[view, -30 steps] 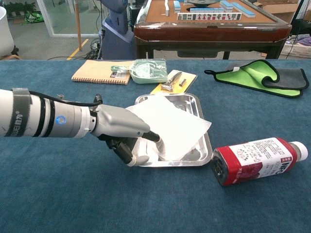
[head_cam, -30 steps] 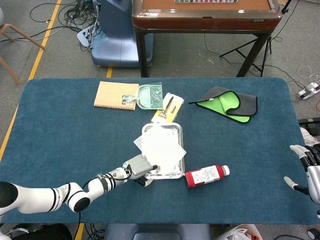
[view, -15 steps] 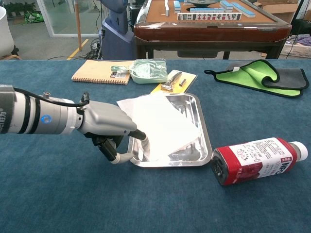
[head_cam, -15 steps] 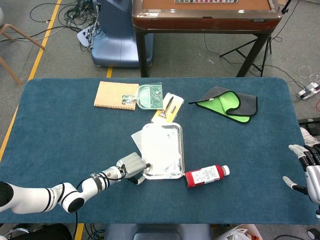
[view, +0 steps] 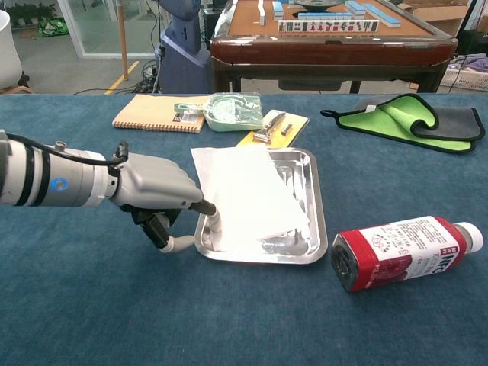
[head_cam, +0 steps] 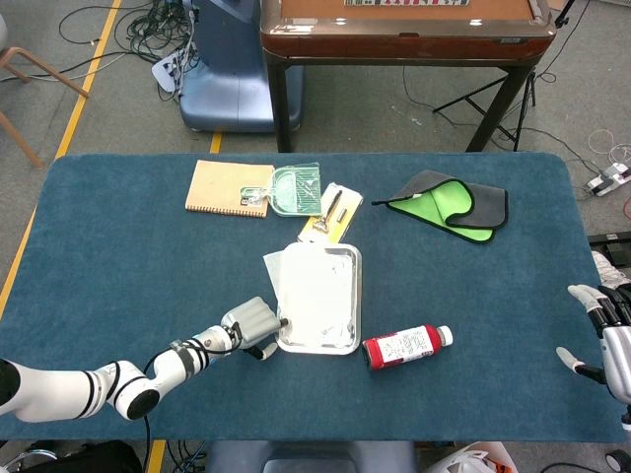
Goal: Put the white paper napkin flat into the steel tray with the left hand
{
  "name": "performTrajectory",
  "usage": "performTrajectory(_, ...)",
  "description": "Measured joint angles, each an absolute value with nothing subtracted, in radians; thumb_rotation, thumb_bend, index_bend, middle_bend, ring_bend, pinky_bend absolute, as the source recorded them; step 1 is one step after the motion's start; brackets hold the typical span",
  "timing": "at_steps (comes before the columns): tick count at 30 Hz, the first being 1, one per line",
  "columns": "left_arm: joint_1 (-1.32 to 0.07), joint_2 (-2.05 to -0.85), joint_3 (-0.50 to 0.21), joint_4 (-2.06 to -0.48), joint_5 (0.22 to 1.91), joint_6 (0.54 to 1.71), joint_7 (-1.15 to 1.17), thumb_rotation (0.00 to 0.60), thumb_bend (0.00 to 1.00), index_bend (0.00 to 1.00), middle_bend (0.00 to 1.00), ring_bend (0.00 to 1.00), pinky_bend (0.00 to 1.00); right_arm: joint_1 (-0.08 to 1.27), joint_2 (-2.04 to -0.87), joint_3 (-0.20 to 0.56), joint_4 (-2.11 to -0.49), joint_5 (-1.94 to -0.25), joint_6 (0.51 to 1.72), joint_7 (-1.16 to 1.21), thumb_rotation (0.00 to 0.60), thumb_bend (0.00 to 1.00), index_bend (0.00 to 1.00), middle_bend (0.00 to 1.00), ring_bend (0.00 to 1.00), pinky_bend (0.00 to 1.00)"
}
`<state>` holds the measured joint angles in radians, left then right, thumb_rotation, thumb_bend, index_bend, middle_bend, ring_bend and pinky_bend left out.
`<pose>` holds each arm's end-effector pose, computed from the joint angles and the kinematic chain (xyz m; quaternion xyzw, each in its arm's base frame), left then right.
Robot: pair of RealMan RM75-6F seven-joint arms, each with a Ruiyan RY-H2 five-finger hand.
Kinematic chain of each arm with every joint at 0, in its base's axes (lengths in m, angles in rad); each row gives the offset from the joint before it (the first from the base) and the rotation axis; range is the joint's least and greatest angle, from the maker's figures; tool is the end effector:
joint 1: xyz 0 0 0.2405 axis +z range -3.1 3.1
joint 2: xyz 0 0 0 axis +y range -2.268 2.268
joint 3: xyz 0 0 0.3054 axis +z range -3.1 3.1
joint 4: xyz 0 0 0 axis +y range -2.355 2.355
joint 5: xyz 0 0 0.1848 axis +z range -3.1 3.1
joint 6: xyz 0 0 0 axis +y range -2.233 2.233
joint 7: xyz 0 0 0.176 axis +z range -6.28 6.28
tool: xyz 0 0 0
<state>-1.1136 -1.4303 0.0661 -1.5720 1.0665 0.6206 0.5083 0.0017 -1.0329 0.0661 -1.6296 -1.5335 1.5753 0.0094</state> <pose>-0.1147 0.3867 -0.0398 -0.9285 -0.1923 -0.1797 0.2620 -0.3464 -0.1882 0.2470 0.5793 -0.3542 0.3858 0.6246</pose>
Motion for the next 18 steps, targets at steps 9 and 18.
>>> performTrajectory(9, -1.084, -1.405, 0.026, -1.603, 1.082, 0.663, 0.411, 0.347, 0.47, 0.2, 1.0, 0.93, 1.0, 0.001, -1.032, 0.066, -1.632, -1.536, 1.578, 0.01, 0.6, 0.05, 0.2, 0.21, 0.13, 0.14)
performTrajectory(18, -1.057, -1.416, -0.02, -1.57, 0.997, 0.726, 0.401, 0.33, 0.47, 0.19, 1.0, 0.94, 1.0, 0.001, -1.031, 0.066, -1.632, -1.538, 1.579, 0.012, 0.6, 0.05, 0.2, 0.21, 0.13, 0.14)
